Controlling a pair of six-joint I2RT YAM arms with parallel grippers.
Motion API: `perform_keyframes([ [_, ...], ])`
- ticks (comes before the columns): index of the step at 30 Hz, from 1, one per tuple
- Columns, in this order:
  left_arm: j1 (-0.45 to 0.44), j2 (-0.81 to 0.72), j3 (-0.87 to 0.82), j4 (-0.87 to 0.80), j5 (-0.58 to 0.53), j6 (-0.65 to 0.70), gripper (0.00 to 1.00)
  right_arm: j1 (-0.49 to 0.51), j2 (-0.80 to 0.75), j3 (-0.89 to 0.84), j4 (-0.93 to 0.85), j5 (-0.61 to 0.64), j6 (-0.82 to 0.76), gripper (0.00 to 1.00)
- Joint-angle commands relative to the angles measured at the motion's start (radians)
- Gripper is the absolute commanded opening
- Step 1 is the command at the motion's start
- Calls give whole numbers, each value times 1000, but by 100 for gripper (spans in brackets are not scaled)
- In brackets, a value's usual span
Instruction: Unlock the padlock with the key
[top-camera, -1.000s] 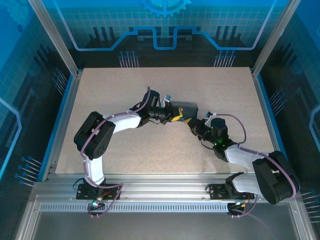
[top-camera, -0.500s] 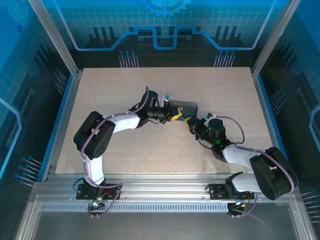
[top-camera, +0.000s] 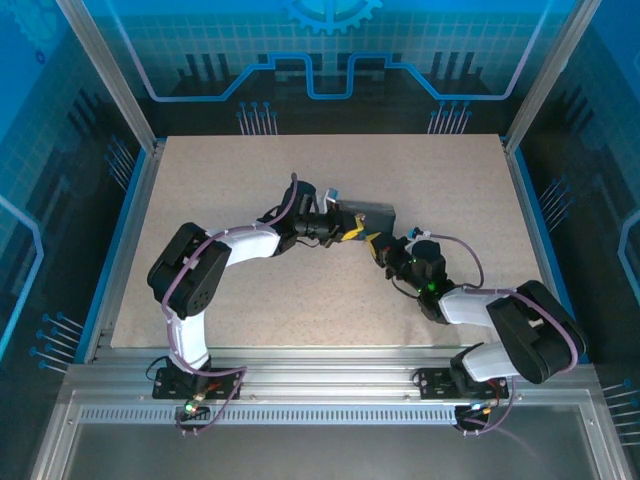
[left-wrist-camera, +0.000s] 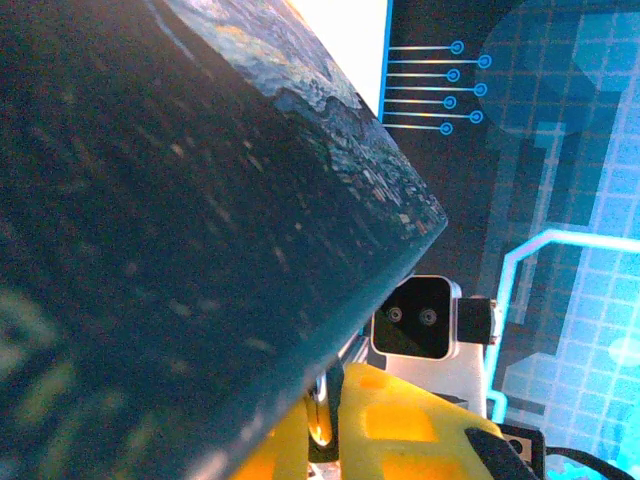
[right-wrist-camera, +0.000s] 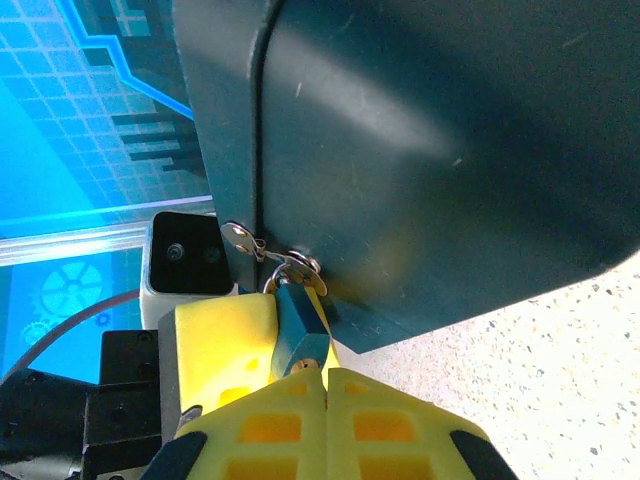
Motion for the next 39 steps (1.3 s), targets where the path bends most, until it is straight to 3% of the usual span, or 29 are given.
perform_keyframes([
  [1, -30, 4, 11, 71, 113, -5, 0, 15, 52, 28, 14, 30, 42, 0],
  [8, -37, 10, 28, 46, 172, 11, 0, 14, 106, 123, -49, 12, 8, 0],
  [22, -31, -2, 18, -18, 193, 52, 0, 7, 225, 209, -2, -73, 1, 0],
  [25, -14, -4, 2, -32, 167, 56, 0, -1, 227, 192, -22, -96, -8, 9],
  [29, -2, -8, -19, -65, 104, 74, 0, -24, 208, 144, -45, -126, -36, 27],
  [32, 3, -7, -27, -66, 74, 68, 0, -48, 162, 122, -130, -165, -89, 33],
  [39, 8, 0, -24, -74, 56, 70, 0, -78, -54, 147, -566, -204, -345, 34],
])
